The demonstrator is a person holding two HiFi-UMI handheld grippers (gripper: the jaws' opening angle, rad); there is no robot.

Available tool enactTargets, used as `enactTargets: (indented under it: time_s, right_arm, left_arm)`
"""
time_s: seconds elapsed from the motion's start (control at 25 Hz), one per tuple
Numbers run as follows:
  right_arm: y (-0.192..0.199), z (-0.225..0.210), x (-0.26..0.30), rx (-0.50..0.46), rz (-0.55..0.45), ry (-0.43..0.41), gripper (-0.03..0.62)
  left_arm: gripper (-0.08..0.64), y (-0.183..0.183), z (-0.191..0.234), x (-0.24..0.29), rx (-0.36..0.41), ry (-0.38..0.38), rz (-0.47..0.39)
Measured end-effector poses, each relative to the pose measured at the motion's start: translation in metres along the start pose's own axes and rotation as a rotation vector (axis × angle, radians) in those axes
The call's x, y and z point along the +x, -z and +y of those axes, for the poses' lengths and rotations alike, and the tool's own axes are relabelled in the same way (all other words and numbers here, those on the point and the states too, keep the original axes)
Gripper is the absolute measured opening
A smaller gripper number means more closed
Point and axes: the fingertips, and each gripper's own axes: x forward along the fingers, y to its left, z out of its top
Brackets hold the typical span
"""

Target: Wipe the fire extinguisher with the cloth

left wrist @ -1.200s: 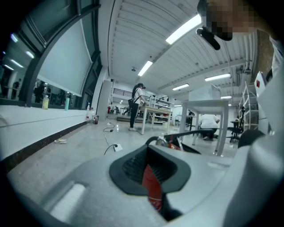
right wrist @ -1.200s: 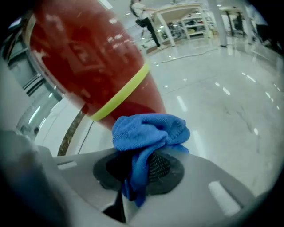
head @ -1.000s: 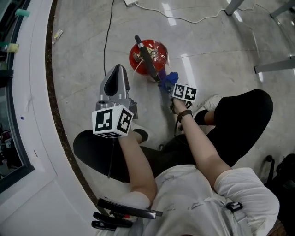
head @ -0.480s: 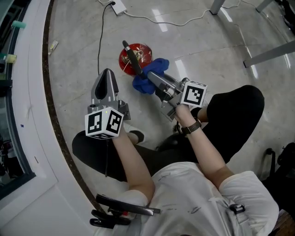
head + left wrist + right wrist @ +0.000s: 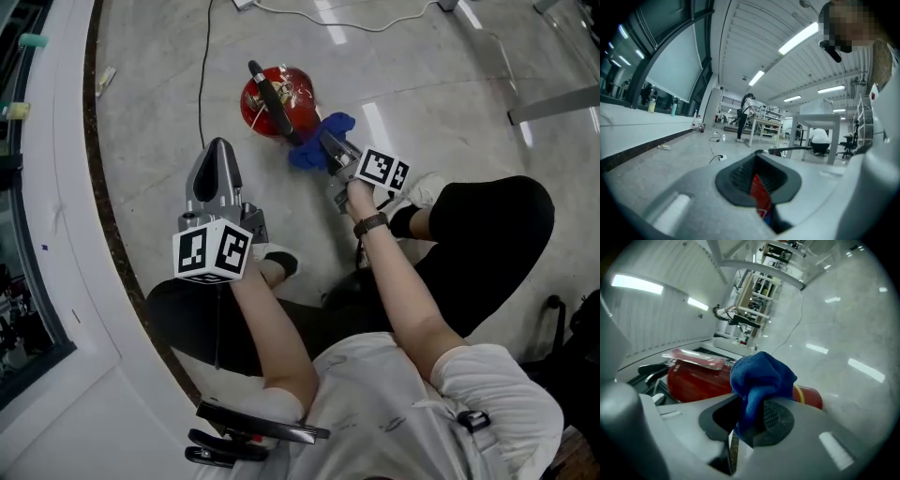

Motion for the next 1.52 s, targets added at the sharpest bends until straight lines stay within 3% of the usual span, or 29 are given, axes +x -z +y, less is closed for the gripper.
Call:
enactTargets:
  time_s: [0.32,0.52,0.6,0.68,0.92,1.04,1.28,1.4,1.52]
  right_arm:
    - [0.060,-0.188,0.023,0.185,0.118,0.321,0.063]
    - [0.089,-0.232,0.027,0.192,0.235,0.424,0.058]
    - [0.078,-0.216,0.026,0.183,0.276,0.416,0.061]
    - [0.052,-0.172,0.020,0.158,0.281,0.338,0.063]
    - [-0.035,0.051,-0.019,-0.029,0.248,-0.069,0.064]
    - [-0.054,0.123,-0.035,-0.043,0.224,-0.219,0.064]
    - [-0.084,0.170,-0.040,0.008,0.101,-0.343,0.064]
    - [-0.082,0.161,-0.027,-0.011,0.106,-0.328,0.064]
    - [-0.072,0.130,-0.016,0.029,0.087,-0.248,0.064]
  left_arm:
    - [0.000,0.024,-0.002,0.007,0.011,0.002,0.075]
    - [0.000,0.007,-0.005,0.028,0.049,0.011,0.086]
    - [0.000,-0.010,-0.007,0.035,0.055,0.016,0.058]
    - [0.000,-0.024,-0.009,0.039,0.056,0.018,0.030]
    - [0.000,-0.052,-0.014,0.042,0.069,0.038,-0.050]
    - [0.000,-0.058,-0.015,0.040,0.069,0.047,-0.082]
    - [0.000,-0.072,-0.012,0.027,0.092,0.028,-0.096]
    - [0.000,-0.070,-0.006,0.022,0.091,0.011,-0.087]
    - [0.000,-0.062,-0.002,0.021,0.079,0.002,-0.068]
